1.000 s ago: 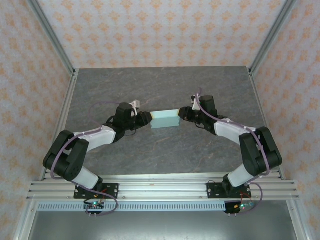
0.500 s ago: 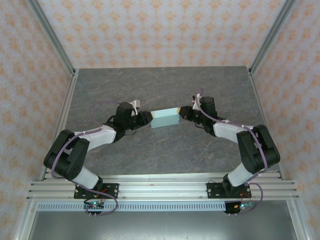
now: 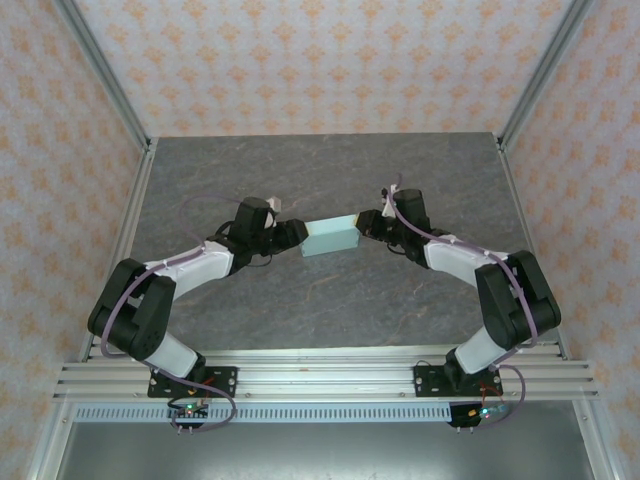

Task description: Fold the paper box

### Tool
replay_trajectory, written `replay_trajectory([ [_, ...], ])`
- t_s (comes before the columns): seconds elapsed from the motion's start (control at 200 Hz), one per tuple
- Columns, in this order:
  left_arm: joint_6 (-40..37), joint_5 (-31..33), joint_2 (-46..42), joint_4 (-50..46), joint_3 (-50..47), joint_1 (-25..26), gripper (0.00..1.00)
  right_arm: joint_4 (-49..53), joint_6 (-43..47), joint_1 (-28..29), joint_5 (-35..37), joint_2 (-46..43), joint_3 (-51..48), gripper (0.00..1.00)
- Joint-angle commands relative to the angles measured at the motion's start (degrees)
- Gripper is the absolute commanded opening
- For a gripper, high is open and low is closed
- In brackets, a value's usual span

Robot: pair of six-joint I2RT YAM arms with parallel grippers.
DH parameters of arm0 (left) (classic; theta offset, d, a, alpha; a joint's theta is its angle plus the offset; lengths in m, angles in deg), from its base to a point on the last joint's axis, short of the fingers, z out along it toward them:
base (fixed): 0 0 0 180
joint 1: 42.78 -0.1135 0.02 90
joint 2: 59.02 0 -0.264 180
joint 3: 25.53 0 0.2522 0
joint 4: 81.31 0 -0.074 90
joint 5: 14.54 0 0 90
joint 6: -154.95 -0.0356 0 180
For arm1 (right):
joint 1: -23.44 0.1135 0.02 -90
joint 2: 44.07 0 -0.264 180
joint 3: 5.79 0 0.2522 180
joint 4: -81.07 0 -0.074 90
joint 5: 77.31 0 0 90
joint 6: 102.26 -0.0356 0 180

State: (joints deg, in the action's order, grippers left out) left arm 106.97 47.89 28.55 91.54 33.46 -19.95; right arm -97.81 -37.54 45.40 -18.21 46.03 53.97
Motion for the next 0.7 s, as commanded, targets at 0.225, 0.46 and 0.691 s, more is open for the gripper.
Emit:
replay_trajectory([
  [0.225,0.2,0.1,0.5,-1.3,-5.4,-2.3,0.36,16.7,2.8,1.3,6.3,3.6,-2.8,0.13],
  [0.46,4.2,-4.3,6.6,9.0,-12.2,-2.4,0.18,16.0,3.6,1.1,7.8,6.3,-4.5,0.12],
  [0.691,5.7,-5.8,7.4,12.4,-13.9,-2.5,0.07,15.4,3.8,1.2,8.0,6.7,-5.1,0.12],
])
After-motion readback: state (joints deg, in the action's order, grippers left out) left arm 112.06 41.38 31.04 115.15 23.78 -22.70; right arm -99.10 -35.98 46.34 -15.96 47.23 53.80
